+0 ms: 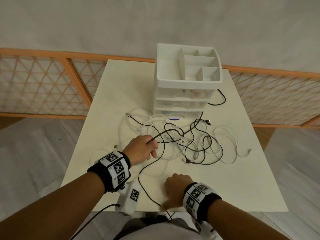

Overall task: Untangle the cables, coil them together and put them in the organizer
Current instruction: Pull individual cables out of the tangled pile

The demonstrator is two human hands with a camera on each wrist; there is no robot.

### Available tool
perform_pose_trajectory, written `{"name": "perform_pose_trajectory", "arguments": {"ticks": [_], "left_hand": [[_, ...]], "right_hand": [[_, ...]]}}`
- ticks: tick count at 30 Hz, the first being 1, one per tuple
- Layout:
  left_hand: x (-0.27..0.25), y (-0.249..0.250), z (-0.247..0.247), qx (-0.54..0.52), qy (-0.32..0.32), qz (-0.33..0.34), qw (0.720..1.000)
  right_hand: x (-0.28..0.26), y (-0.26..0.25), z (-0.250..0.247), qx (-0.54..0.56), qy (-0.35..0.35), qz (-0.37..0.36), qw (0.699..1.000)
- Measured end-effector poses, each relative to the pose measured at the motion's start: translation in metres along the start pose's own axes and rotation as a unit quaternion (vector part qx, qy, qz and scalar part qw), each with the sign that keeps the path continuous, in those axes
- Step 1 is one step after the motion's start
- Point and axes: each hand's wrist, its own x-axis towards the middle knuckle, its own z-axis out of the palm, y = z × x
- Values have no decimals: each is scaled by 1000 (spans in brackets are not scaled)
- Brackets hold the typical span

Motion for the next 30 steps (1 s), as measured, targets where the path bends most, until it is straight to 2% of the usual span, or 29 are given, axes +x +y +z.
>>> {"name": "perform_pose_trajectory", "arguments": {"ticks": [6, 8, 10, 13, 15, 17, 19, 22, 24, 27, 30], "left_hand": [[-3, -27, 6, 46, -40, -22, 998], [-5, -34, 8, 48, -54, 0, 997], [-5, -38, 12, 56, -76, 36, 995], [-3, -36, 18, 49, -86, 80, 992], [1, -34, 20, 32, -55, 98, 993], [6, -32, 18, 8, -26, 95, 995], [12, -30, 11, -5, -10, 84, 996], [22, -31, -4, -4, 30, 57, 998], [26, -30, -16, 20, 48, 48, 997], [34, -25, -32, 59, 57, 49, 995], [38, -19, -41, 69, 59, 36, 995]], "right_hand": [[3, -7, 14, 29, 31, 35, 999], [3, -3, 11, 47, 54, 35, 997], [4, 4, 1, 99, 102, 26, 989], [-1, 13, -28, 198, 208, -11, 958], [-10, 22, -55, 255, 304, -38, 917], [-22, 36, -85, 303, 392, -31, 868], [-35, 57, -111, 342, 457, 14, 821], [-50, 103, -139, 407, 561, 95, 715], [-58, 130, -150, 430, 601, 137, 660], [-61, 159, -160, 433, 621, 189, 626], [-64, 174, -179, 455, 629, 184, 603]]}}
